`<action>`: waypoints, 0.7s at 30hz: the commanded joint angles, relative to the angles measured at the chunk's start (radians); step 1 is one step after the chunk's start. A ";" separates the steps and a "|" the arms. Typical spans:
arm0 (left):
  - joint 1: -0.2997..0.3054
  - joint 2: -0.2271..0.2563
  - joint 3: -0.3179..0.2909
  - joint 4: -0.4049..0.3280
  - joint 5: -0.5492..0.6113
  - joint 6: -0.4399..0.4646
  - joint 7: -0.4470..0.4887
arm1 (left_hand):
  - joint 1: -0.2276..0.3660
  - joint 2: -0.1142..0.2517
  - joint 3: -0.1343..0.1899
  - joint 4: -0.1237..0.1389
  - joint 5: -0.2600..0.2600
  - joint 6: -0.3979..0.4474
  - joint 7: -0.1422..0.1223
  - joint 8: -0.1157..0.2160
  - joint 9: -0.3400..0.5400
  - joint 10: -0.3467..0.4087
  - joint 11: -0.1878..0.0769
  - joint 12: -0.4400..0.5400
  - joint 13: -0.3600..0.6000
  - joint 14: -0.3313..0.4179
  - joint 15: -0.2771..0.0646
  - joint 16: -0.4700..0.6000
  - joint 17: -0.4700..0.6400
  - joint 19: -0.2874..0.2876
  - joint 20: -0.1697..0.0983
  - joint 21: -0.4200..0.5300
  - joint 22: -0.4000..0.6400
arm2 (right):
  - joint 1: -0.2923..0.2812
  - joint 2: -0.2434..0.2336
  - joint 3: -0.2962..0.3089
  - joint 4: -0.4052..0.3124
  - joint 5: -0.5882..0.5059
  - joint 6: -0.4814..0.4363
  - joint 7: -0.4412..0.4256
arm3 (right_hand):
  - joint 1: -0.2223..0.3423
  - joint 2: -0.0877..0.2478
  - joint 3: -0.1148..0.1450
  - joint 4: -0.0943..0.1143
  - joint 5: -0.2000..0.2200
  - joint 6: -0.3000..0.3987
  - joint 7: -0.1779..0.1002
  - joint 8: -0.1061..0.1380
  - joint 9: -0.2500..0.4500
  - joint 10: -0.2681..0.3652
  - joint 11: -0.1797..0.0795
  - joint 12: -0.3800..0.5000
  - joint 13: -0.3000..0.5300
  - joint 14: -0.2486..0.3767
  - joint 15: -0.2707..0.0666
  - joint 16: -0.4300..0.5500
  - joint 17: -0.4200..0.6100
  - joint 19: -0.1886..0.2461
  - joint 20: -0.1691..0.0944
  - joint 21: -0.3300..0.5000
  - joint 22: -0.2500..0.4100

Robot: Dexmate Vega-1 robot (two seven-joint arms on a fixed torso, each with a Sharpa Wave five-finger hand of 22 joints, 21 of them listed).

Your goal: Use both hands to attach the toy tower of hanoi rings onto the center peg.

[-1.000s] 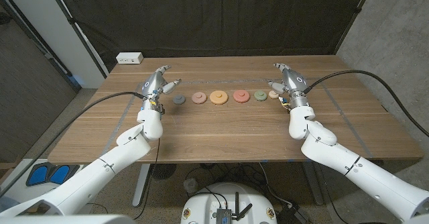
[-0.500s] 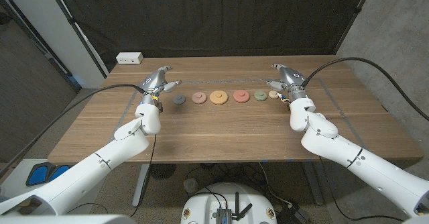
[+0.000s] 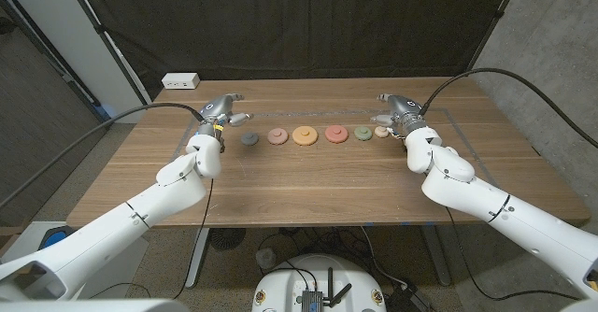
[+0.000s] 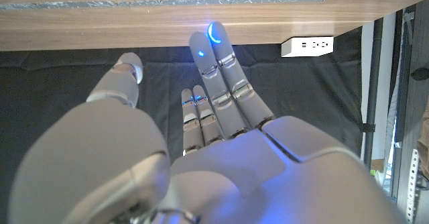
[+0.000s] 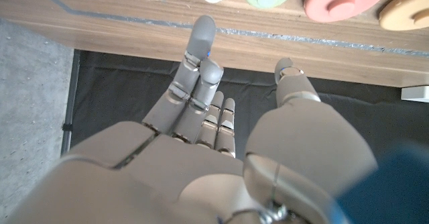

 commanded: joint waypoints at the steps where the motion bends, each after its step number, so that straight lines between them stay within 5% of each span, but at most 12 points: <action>1: -0.052 0.044 0.042 -0.047 0.004 0.085 -0.142 | 0.016 -0.001 -0.009 0.002 0.007 0.014 0.003 0.003 0.005 0.020 0.002 0.005 0.005 0.002 -0.089 0.011 -0.003 0.004 -0.042 0.013 -0.001 | 0.078 -0.026 -0.075 -0.026 -0.022 -0.119 0.119 | 0.006 0.010 0.001 -0.001 0.007 -0.006 0.014 -0.003 0.004 0.008 0.007 0.005 0.006 0.000 -0.096 -0.001 0.005 -0.009 -0.061 0.009 -0.001; 21: -0.062 0.067 0.051 -0.054 -0.023 0.093 -0.174 | 0.035 0.009 -0.027 0.006 0.009 0.041 0.014 0.007 0.005 0.057 0.003 0.013 0.014 0.005 -0.089 0.033 -0.020 0.005 -0.043 0.036 -0.007 | 0.139 -0.058 -0.144 -0.042 -0.022 -0.171 0.209 | 0.000 0.010 -0.014 0.000 0.012 -0.013 0.011 0.002 0.016 -0.007 0.013 0.003 0.025 -0.027 -0.096 -0.028 -0.030 -0.036 -0.060 0.018 -0.027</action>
